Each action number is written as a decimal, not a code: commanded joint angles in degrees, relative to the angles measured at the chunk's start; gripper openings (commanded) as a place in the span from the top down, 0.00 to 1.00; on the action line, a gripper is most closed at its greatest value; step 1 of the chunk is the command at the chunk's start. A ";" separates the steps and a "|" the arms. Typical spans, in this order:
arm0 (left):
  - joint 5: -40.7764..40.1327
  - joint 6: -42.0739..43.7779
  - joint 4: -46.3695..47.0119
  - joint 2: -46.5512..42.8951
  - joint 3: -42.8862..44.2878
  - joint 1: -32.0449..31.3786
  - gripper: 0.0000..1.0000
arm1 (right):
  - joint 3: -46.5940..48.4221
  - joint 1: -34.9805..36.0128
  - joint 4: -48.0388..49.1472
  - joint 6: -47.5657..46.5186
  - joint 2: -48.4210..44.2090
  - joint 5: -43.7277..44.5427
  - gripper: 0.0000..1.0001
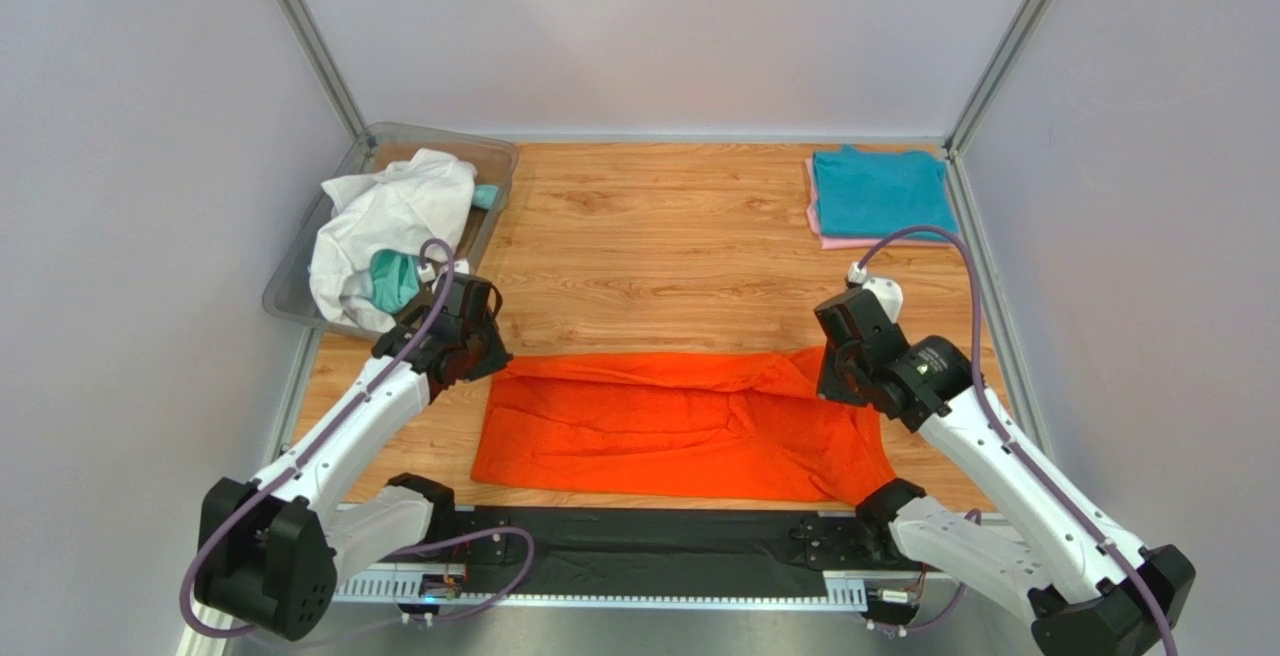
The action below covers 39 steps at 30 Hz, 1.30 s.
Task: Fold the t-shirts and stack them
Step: Fold the tshirt
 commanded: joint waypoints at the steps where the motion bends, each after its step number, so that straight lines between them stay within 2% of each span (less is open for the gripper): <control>1: -0.08 -0.95 -0.04 -2.78 -1.58 -0.15 1.00 | -0.23 2.46 -5.80 4.35 -1.69 2.24 1.00; 11: 0.18 -1.47 -0.30 -6.30 -5.18 -0.15 0.98 | 1.53 2.82 -10.64 5.41 -2.57 2.07 1.00; 19: 0.27 -2.97 0.58 -7.27 -8.87 -0.15 0.97 | -3.30 3.52 -8.89 8.74 -1.34 -2.94 1.00; 23: 0.62 -3.49 0.32 -9.64 -10.72 -0.15 0.90 | -6.46 4.04 -8.10 11.38 -1.78 -6.01 0.97; 24: 0.80 -3.58 -0.03 -10.08 -11.07 -0.15 0.82 | -8.04 4.13 -7.48 11.82 -2.13 -7.93 0.92; 26: 0.54 -3.93 -1.00 -11.74 -11.95 -0.15 0.76 | -9.97 5.10 -5.56 13.05 -3.18 -9.44 0.90; 27: -0.51 -5.50 -3.87 -12.54 -11.95 -0.15 0.70 | -12.33 5.45 -4.93 14.01 -3.54 -10.23 0.87; 28: -2.70 -6.74 -6.43 -14.11 -11.69 -0.15 0.59 | -13.84 5.71 -4.06 14.63 -4.32 -12.76 0.74; 29: -3.50 -7.01 -6.45 -15.08 -11.34 -0.15 0.59 | -13.85 5.80 -3.96 14.64 -4.77 -12.79 0.63; 30: -4.20 -7.19 -8.19 -15.96 -10.82 -0.15 0.48 | -14.37 5.89 -3.87 15.51 -5.38 -13.48 0.52; 31: -4.65 -7.19 -8.73 -16.76 -9.68 -0.15 0.45 | -14.29 5.89 -3.87 15.51 -5.91 -13.75 0.45; 32: -4.65 -7.01 -9.08 -18.07 -9.06 -0.15 0.41 | -13.94 5.98 -4.05 15.17 -7.31 -13.75 0.32; 33: -4.56 -7.10 -9.87 -18.60 -8.44 -0.15 0.34 | -13.51 5.98 -4.14 14.38 -7.84 -13.40 0.26; 34: -3.61 -7.01 -10.05 -19.04 -7.13 -0.15 0.23 | -12.11 5.89 -3.96 13.68 -8.46 -12.97 0.20; 35: -2.99 -6.92 -10.05 -19.31 -6.51 -0.15 0.06 | -11.31 5.89 -3.44 12.80 -9.16 -12.70 0.00; 36: -2.29 -6.75 -9.88 -19.31 -5.90 -0.15 0.00 | -10.35 5.98 -2.91 10.79 -9.25 -12.78 0.00; 39: 1.05 -5.87 -8.31 -17.91 -3.70 -0.15 0.00 | -8.14 5.98 1.21 7.00 -7.77 -14.71 0.00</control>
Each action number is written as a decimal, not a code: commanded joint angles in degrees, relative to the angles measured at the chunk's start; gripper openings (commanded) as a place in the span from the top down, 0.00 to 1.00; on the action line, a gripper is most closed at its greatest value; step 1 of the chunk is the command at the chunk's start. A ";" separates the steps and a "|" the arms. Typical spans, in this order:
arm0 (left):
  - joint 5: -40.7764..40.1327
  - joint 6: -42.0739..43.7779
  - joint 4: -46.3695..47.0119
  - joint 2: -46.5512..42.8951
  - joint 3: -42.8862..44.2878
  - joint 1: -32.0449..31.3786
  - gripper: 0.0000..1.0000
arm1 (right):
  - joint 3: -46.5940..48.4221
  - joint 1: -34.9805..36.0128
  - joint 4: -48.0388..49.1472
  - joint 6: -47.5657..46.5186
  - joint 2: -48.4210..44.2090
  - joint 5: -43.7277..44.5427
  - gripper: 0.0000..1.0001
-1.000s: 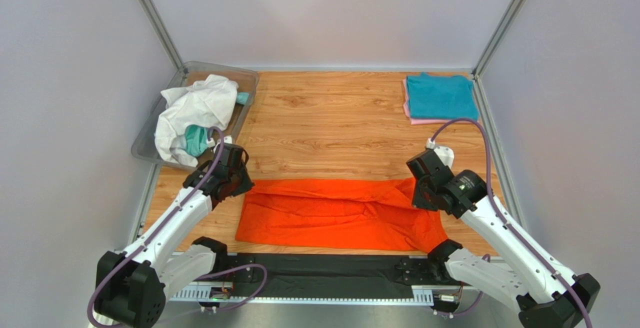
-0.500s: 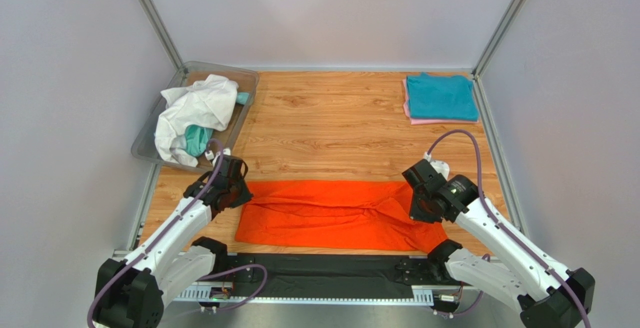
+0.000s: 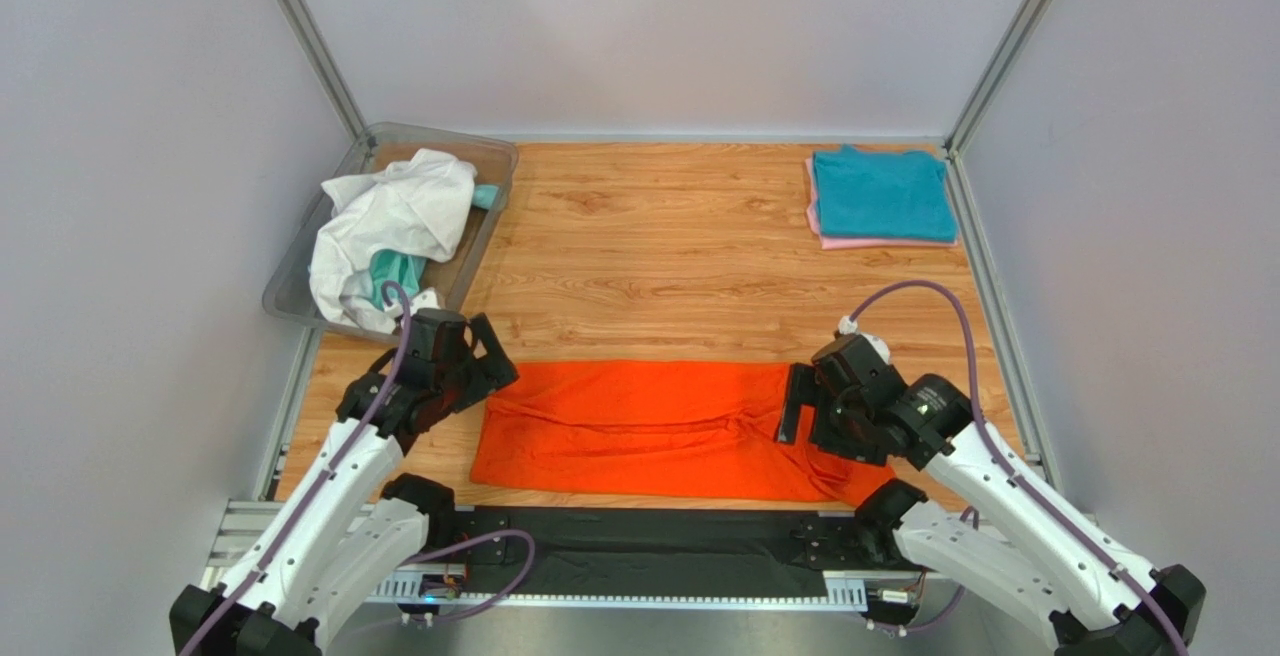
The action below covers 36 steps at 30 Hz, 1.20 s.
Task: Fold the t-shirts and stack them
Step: Fold the tshirt
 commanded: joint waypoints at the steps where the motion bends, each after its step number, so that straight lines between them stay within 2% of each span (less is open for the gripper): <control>1: 4.09 0.69 1.40 1.15 3.95 -0.20 0.00 | 4.84 0.30 7.25 -5.64 1.44 -1.93 0.00; 5: 10.08 1.57 7.90 6.15 4.40 -0.72 0.00 | 7.65 -0.23 13.22 -9.33 9.59 0.61 0.00; 10: 13.07 1.31 15.55 13.89 5.01 -5.46 0.00 | 8.10 -5.49 18.33 -12.94 18.92 1.68 0.00; 13: 15.87 1.13 19.42 20.73 4.49 -6.87 0.00 | 5.91 -7.88 23.34 -13.47 23.75 -3.42 0.00; 19: 17.90 0.43 22.59 26.29 1.07 -6.88 0.00 | 0.99 -7.96 30.54 -14.70 27.90 -13.70 0.00; 24: 16.59 0.34 21.63 25.59 -2.36 -6.79 0.00 | -1.91 -7.88 31.52 -14.97 27.03 -18.18 0.00; 29: 13.17 0.25 18.73 22.26 -4.74 -5.82 0.00 | -4.37 -7.26 29.77 -14.27 22.37 -23.99 0.00; 36: 12.02 0.07 17.94 17.68 -8.52 -3.71 0.00 | -6.75 -2.26 28.97 -11.72 15.95 -28.38 0.00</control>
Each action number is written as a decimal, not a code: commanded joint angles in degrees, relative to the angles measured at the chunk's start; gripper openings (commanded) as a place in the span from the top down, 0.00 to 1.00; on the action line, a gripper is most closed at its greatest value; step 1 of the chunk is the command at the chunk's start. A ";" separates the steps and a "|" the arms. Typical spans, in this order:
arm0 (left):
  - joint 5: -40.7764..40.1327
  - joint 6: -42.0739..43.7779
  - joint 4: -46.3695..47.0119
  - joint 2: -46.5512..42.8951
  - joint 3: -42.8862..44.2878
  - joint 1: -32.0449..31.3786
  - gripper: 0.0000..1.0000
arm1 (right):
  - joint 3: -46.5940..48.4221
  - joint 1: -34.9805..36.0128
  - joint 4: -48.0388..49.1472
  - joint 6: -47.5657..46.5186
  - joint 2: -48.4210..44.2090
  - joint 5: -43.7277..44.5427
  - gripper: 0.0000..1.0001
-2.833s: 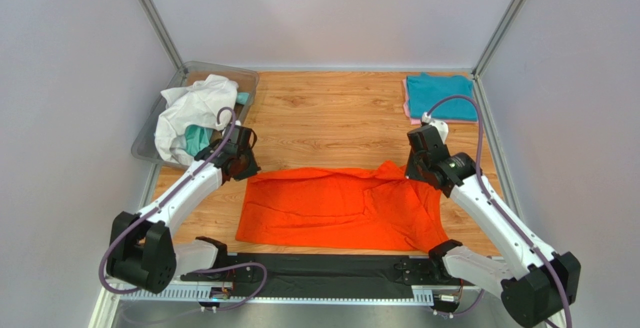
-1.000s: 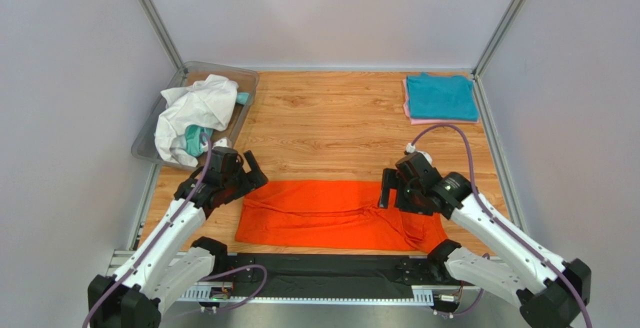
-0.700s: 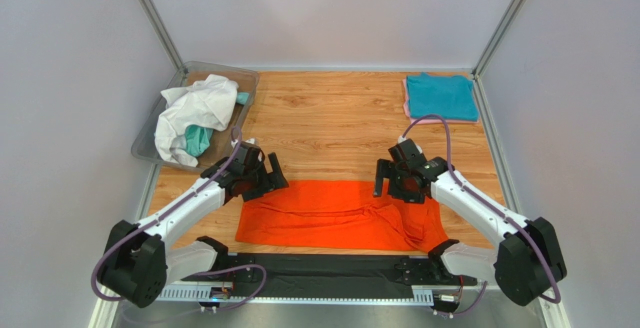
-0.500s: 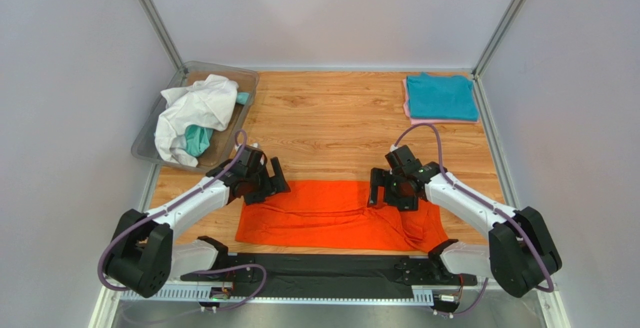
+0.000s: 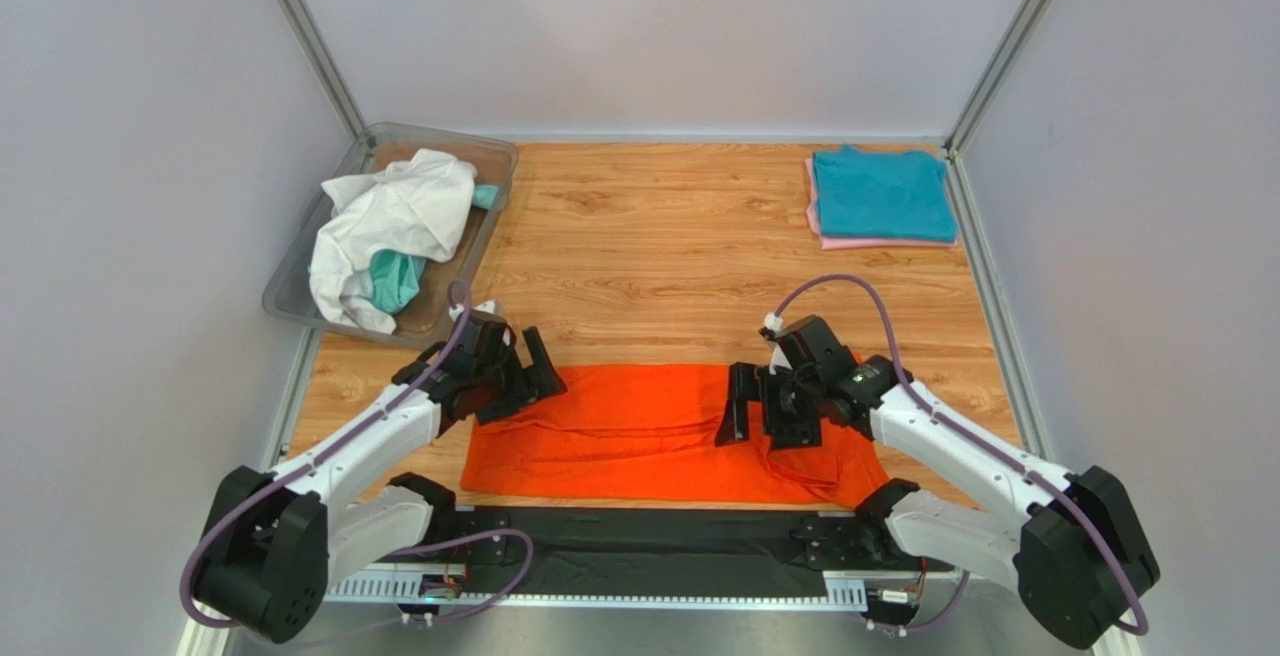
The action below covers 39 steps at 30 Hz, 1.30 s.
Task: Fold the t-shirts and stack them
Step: Fold the tshirt
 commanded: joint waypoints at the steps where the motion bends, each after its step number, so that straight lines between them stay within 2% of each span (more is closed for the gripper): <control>1: -2.65 0.23 -3.64 -0.98 -2.31 0.77 0.00 | -1.33 1.90 0.73 1.53 -2.52 -4.93 0.00; 5: -2.73 0.23 -4.16 -1.86 -2.23 0.77 0.00 | -2.13 5.06 1.79 1.88 -1.47 -6.52 0.00; 12: -4.05 0.40 -6.36 -4.67 -1.87 0.86 0.00 | 2.09 16.22 -1.11 1.79 0.20 -2.22 0.00; 19: -5.45 1.72 -9.35 -7.14 0.32 0.86 0.00 | 8.49 16.32 -12.34 1.01 -4.01 7.36 0.00; 23: -4.59 3.04 -9.97 -7.23 3.30 0.86 0.00 | 11.40 15.79 -14.74 -0.14 -6.21 14.20 0.00; 26: -3.19 3.48 -10.05 -6.70 5.15 0.86 0.00 | 11.06 15.09 -9.74 0.30 -4.55 10.47 0.00; 30: -2.91 3.57 -10.58 -6.61 6.39 0.86 0.00 | 9.48 15.09 0.62 0.73 2.90 7.89 0.00; 33: -3.00 4.27 -11.89 -7.40 6.91 0.86 0.00 | 8.95 15.09 3.97 1.27 8.19 8.07 0.00; 39: -3.44 4.62 -12.95 -8.90 5.51 0.86 0.00 | 4.47 15.26 12.15 1.44 14.78 2.36 0.00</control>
